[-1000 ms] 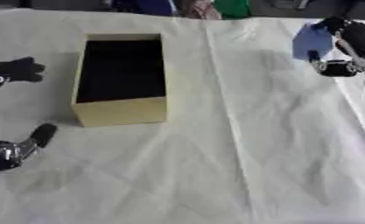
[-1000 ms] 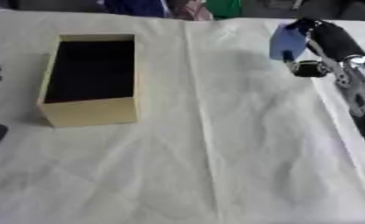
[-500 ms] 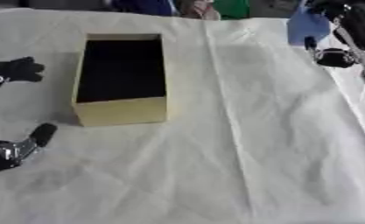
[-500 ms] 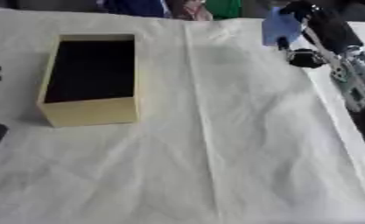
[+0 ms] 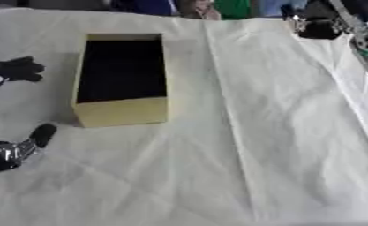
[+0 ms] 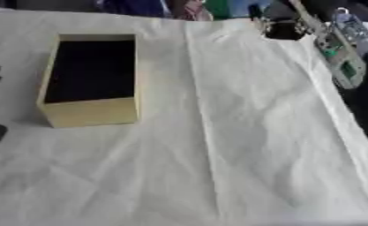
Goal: Pick up objects on the table and place them in the box.
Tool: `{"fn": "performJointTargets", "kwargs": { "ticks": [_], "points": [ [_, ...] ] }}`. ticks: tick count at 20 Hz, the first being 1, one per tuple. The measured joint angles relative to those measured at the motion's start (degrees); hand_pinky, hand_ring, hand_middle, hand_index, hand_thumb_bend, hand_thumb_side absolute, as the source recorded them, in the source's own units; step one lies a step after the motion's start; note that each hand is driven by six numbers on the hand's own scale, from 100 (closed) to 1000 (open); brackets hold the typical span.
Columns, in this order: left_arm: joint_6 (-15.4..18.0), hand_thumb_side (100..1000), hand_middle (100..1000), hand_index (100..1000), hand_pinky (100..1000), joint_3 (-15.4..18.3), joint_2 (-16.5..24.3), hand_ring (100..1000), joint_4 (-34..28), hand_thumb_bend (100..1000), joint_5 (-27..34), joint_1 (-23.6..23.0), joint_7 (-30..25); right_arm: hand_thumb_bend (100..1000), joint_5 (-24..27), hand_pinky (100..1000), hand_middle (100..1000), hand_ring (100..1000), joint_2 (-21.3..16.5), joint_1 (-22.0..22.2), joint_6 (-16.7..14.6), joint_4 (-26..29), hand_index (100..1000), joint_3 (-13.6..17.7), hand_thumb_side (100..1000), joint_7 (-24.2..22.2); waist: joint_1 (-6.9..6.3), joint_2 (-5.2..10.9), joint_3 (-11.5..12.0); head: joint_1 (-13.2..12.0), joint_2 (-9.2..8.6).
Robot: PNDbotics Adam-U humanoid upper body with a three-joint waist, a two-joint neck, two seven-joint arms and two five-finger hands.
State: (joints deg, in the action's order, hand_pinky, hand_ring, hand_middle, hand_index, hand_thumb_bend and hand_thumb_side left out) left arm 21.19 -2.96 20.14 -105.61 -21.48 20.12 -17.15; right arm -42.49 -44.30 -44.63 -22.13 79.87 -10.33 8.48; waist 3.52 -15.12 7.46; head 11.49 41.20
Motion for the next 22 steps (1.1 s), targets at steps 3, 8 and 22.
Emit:
{"fn": "performJointTargets", "kwargs": {
  "ticks": [3,8,22],
  "points": [
    [0.1,510,805,962,881,-0.2,0.0,788,0.0,394,0.3,0.1,-0.1,100,0.8,656,135,599,1.8,-2.7,-1.0,0.7,289,-1.6,100,-2.0,0.03,0.05,0.3,0.3,0.0],
    [0.2,497,800,960,878,-0.7,-0.1,785,0.0,397,1.1,0.6,0.0,100,0.0,667,145,615,6.2,-7.2,-2.6,-2.1,302,-3.4,101,-4.5,-0.25,0.16,1.3,1.3,0.0],
    [-0.5,477,799,956,876,-1.4,-1.1,784,0.0,379,4.1,1.5,2.7,100,-12.3,704,262,662,17.5,-12.3,-6.6,-16.8,479,-4.6,199,-5.5,-1.09,0.15,3.2,3.6,-0.27]
  ]
}}
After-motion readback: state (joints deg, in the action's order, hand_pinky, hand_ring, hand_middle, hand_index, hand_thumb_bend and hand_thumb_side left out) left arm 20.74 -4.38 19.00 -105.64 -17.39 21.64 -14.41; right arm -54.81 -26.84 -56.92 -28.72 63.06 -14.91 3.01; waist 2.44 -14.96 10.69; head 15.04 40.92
